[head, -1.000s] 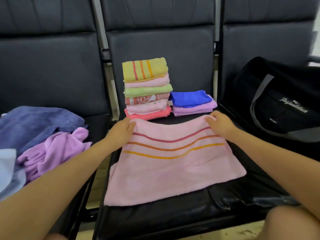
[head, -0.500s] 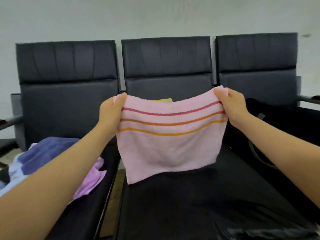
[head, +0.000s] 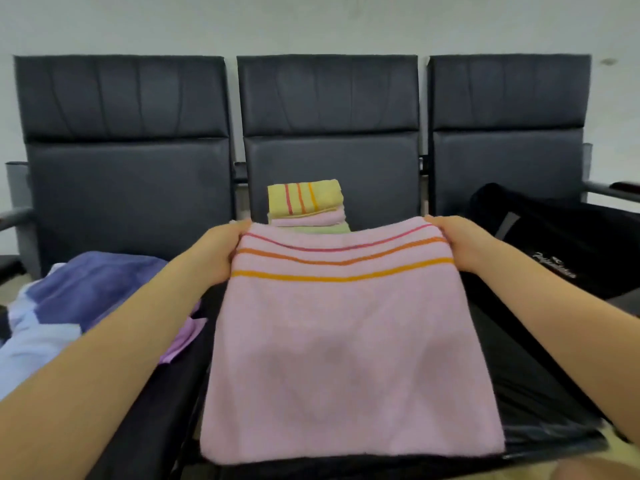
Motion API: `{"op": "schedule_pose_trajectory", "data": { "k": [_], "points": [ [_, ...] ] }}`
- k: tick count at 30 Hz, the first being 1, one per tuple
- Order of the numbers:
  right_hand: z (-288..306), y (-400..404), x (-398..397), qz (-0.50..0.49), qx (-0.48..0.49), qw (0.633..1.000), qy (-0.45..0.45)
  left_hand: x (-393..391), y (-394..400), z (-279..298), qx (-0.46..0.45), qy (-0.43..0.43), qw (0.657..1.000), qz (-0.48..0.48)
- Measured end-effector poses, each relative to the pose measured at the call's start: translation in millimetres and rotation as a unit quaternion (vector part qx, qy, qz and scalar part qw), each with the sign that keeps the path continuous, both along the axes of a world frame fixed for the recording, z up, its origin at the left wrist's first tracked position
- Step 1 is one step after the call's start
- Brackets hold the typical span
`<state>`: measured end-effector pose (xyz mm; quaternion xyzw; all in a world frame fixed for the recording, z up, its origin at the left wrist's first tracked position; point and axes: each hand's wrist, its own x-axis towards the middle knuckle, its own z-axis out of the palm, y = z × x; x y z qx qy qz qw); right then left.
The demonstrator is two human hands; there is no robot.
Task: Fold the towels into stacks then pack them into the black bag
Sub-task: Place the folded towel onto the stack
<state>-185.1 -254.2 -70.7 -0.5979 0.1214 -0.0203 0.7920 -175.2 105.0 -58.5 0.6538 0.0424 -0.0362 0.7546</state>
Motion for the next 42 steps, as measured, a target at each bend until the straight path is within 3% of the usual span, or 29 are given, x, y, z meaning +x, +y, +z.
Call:
{"op": "schedule_pose_trajectory", "data": {
  "k": [2, 4, 7, 10, 13, 15, 20, 26, 29, 32, 34, 36, 40, 42],
  "points": [
    [-35.1, -1.2, 1.1, -0.017, -0.020, 0.998, 0.053, 4.7, -1.2, -35.4, 0.057, 0.023, 0.998, 0.007],
    [-71.8, 2.2, 2.4, -0.046, -0.072, 0.992, 0.088, 16.3, 5.6, -68.7, 0.198, 0.004, 0.980, -0.019],
    [-108.2, 8.5, 7.1, -0.062, -0.232, 0.965, 0.107, 32.9, 15.6, -94.9, 0.469, -0.100, 0.877, -0.032],
    [-117.8, 7.5, 11.6, -0.044, -0.463, 0.882, 0.076, 42.0, 14.0, -102.1, 0.557, -0.152, 0.816, -0.021],
    [-119.3, 7.8, 15.1, -0.073, -0.585, 0.804, 0.078, 53.7, 11.0, -109.8, 0.604, -0.169, 0.779, 0.001],
    [-123.0, 10.2, 21.6, -0.095, -0.592, 0.796, 0.082, 59.1, 8.4, -114.6, 0.603, -0.177, 0.778, 0.016],
    [-131.0, 14.7, 41.6, -0.133, -0.458, 0.875, 0.087, 72.6, 1.8, -126.6, 0.574, -0.173, 0.799, 0.050],
    [-139.2, 4.4, 58.9, -0.151, -0.338, 0.923, 0.107, 89.4, -9.4, -134.5, 0.430, -0.072, 0.897, 0.073],
    [-138.1, 0.3, 60.9, -0.119, -0.302, 0.943, 0.072, 87.0, -10.3, -138.3, 0.385, -0.060, 0.920, 0.034],
    [-139.2, -1.0, 48.2, -0.079, -0.347, 0.933, 0.043, 74.4, -12.1, -141.0, 0.457, -0.115, 0.882, -0.004],
    [-142.8, -1.7, 35.1, -0.074, -0.430, 0.900, 0.025, 60.7, -17.3, -140.4, 0.491, -0.169, 0.855, 0.002],
    [-142.7, 2.6, 21.5, -0.069, -0.477, 0.876, 0.007, 45.2, -27.2, -137.3, 0.491, -0.197, 0.849, 0.001],
    [-125.8, 29.9, -10.0, 0.021, -0.418, 0.908, -0.004, 5.7, -51.5, -132.1, 0.500, -0.250, 0.827, -0.063],
    [-114.3, 46.0, -31.6, 0.093, -0.420, 0.903, -0.012, -20.4, -60.1, -127.9, 0.492, -0.294, 0.812, -0.115]
  ]
}}
